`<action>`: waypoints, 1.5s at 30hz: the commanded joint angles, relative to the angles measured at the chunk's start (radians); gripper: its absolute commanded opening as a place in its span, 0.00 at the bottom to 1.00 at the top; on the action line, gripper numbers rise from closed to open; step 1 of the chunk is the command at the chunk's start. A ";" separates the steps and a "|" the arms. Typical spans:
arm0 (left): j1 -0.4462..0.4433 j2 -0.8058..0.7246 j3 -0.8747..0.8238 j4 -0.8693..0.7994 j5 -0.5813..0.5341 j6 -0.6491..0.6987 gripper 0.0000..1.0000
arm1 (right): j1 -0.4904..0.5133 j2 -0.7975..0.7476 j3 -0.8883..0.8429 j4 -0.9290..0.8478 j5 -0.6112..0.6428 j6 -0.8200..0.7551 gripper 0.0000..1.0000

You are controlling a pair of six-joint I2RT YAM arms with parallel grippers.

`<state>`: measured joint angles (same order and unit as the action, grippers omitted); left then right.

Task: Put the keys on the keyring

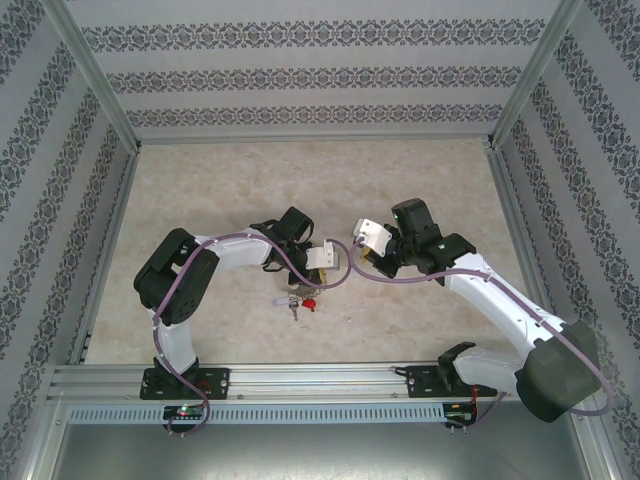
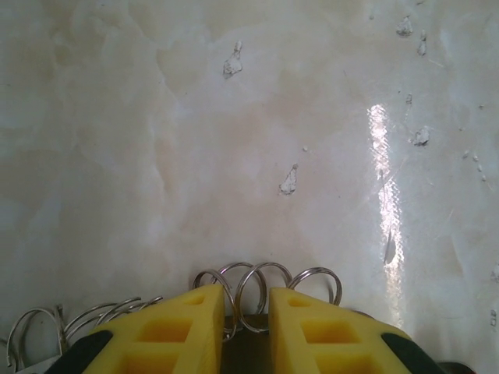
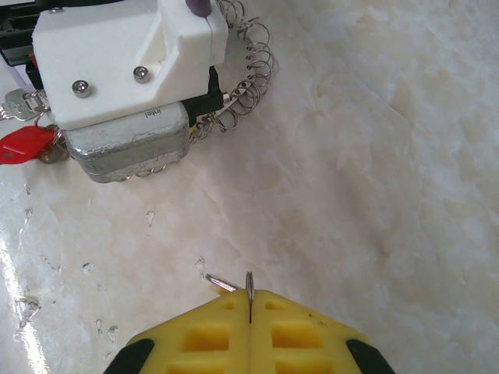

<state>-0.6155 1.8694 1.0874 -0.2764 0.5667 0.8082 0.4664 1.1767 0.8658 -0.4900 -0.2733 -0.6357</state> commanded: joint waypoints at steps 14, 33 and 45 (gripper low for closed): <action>0.025 -0.023 -0.012 0.053 -0.004 -0.055 0.21 | -0.009 -0.021 -0.015 -0.007 0.011 -0.011 0.00; 0.029 -0.031 -0.043 0.162 -0.090 -0.154 0.24 | -0.009 -0.032 -0.020 -0.007 0.016 -0.009 0.00; 0.030 -0.015 -0.040 0.112 -0.027 -0.126 0.11 | -0.008 -0.028 -0.021 -0.003 0.008 -0.008 0.00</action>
<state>-0.5877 1.8599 1.0435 -0.1421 0.5049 0.6724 0.4664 1.1633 0.8589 -0.4904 -0.2687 -0.6353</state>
